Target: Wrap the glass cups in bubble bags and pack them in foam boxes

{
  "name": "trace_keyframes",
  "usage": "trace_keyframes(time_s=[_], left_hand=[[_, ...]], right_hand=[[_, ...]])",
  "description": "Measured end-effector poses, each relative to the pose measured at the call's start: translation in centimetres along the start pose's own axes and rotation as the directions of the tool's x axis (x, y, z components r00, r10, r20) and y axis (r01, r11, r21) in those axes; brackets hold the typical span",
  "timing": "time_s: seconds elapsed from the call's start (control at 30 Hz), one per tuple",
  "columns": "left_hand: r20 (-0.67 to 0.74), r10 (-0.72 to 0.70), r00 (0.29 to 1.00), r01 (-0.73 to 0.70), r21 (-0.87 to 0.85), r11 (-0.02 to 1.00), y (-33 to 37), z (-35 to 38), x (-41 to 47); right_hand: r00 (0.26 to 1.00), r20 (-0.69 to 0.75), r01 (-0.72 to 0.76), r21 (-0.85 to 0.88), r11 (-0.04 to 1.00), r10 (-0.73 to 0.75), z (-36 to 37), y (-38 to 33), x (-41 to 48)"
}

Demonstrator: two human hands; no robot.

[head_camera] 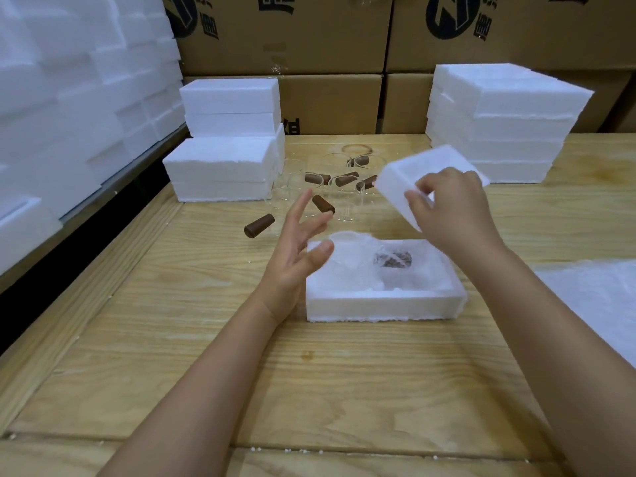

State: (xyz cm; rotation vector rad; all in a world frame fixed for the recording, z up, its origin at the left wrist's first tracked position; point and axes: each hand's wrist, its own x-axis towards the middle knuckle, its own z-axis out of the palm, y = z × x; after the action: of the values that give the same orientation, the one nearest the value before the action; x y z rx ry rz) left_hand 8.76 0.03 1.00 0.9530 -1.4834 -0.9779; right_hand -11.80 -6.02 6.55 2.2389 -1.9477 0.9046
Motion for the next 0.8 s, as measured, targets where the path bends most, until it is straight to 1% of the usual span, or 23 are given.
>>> trace_keyframes(time_s=[0.03,0.07,0.1,0.13,0.17,0.2,0.23,0.27,0.3,0.33,0.4,0.47,0.5,0.57,0.63,0.7,0.8], left_hand=[[-0.033,0.010,0.999,-0.010,-0.010,1.000,-0.1,0.0,0.1],[-0.061,0.019,0.998,-0.020,-0.016,1.000,-0.2,0.1,0.1],[-0.090,0.025,0.996,-0.027,-0.024,0.999,-0.3,0.1,0.2],[-0.117,0.029,0.993,-0.033,-0.035,0.999,-0.4,0.1,0.2],[-0.142,0.028,0.990,-0.035,-0.048,0.998,-0.3,0.1,0.3],[-0.162,0.028,0.986,-0.038,-0.060,0.997,0.0,0.1,0.5],[-0.170,0.025,0.985,-0.037,-0.070,0.997,0.2,0.0,0.6],[-0.172,0.028,0.985,-0.042,-0.081,0.996,0.4,-0.1,0.8],[-0.177,0.039,0.983,-0.054,-0.078,0.995,0.5,-0.2,1.0],[-0.186,0.050,0.981,-0.065,-0.073,0.995,0.6,-0.3,1.1],[-0.241,0.077,0.967,-0.092,-0.050,0.995,0.6,-0.7,1.2],[-0.311,0.105,0.945,-0.128,-0.056,0.990,0.9,-1.0,1.2],[-0.346,0.120,0.931,-0.154,-0.071,0.986,1.3,-1.1,1.1],[-0.399,0.160,0.903,-0.209,-0.082,0.975,2.0,-1.2,0.9],[-0.412,0.195,0.890,-0.239,-0.059,0.969,2.6,-1.2,0.8],[-0.388,0.201,0.900,-0.251,-0.083,0.964,2.9,-1.2,0.6],[-0.289,0.161,0.944,-0.215,-0.165,0.963,2.9,-1.3,0.5]], right_hand=[[0.996,-0.085,0.044,0.140,0.989,-0.032,-0.6,-0.2,-0.5],[0.989,-0.144,0.088,0.322,0.943,-0.042,-1.3,-0.5,-1.0],[0.985,-0.170,0.128,0.526,0.841,-0.043,-2.1,-0.7,-1.5],[0.986,-0.160,0.152,0.721,0.677,-0.052,-2.8,-1.0,-2.1],[0.989,-0.127,0.148,0.876,0.459,-0.076,-3.3,-1.0,-2.6],[0.991,-0.076,0.100,0.964,0.246,-0.107,-3.6,-0.9,-3.0],[0.990,-0.020,0.031,0.997,0.077,-0.140,-3.6,-0.7,-3.4],[0.986,0.035,-0.040,0.999,-0.030,-0.165,-3.6,-0.4,-3.7],[0.980,0.084,-0.101,0.991,-0.088,-0.178,-3.4,-0.2,-3.9],[0.976,0.123,-0.146,0.982,-0.123,-0.178,-3.2,0.0,-4.2],[0.978,0.153,-0.174,0.973,-0.154,-0.143,-2.9,0.7,-4.4],[0.983,0.159,-0.170,0.976,-0.135,-0.091,-2.9,1.3,-4.5],[0.984,0.164,-0.170,0.979,-0.109,-0.062,-2.9,1.7,-4.4],[0.983,0.181,-0.181,0.983,-0.016,-0.023,-3.2,2.1,-4.2],[0.977,0.214,-0.212,0.974,0.078,-0.014,-3.4,2.4,-4.1],[0.967,0.254,-0.247,0.954,0.169,-0.022,-3.5,2.5,-4.2],[0.953,0.304,-0.292,0.915,0.278,-0.001,-3.1,3.1,-4.3]])
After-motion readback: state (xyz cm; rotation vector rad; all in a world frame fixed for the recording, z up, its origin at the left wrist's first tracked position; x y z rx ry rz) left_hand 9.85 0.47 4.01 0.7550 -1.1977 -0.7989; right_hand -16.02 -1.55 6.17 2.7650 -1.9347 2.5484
